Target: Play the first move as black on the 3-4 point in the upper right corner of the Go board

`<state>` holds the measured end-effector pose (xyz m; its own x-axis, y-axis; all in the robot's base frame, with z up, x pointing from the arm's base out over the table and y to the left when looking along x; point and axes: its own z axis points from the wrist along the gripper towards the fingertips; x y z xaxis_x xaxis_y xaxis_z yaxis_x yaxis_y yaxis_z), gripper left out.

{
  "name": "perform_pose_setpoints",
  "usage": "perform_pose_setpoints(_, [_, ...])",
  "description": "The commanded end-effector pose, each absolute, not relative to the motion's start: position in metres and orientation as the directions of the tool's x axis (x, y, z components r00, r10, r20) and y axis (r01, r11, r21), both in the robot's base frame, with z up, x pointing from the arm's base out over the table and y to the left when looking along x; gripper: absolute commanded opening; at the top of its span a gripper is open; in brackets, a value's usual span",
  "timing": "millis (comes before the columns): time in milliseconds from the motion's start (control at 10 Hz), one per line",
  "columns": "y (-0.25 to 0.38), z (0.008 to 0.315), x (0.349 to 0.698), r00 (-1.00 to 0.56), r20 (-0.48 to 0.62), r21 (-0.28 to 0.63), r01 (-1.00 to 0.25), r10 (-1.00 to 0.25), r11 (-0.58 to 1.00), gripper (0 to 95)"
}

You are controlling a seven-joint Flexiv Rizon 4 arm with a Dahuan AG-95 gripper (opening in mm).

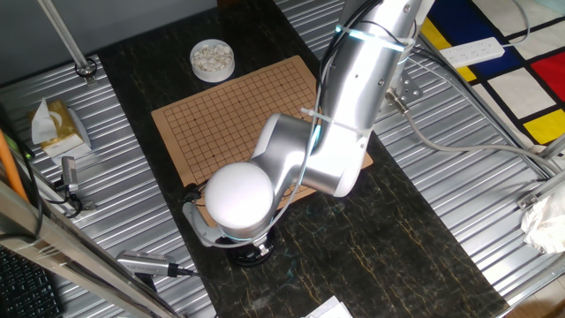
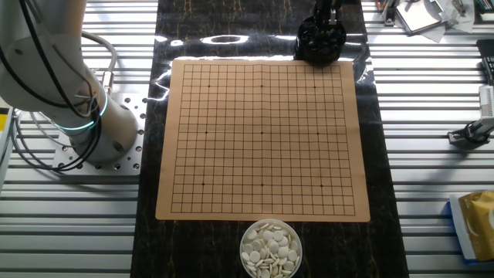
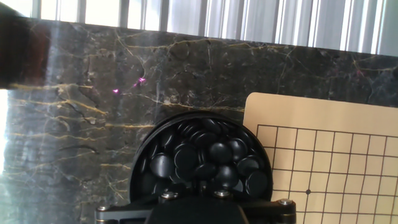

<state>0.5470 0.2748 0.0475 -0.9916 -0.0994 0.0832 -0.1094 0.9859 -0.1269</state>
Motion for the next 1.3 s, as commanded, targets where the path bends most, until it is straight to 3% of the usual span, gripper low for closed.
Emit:
perform_pose_setpoints(100, [0.274,0.056,0.545,-0.991,0.09,-0.128,-0.114,-0.103,0.985,0.0])
perform_pose_setpoints(1000, [0.267,0.094,0.531,-0.978,0.092,-0.213,-0.204,-0.189,0.955,0.0])
perform_pose_setpoints(1300, [0.26,0.094,0.519,-0.967,0.113,-0.256,-0.25,-0.228,0.934,0.0])
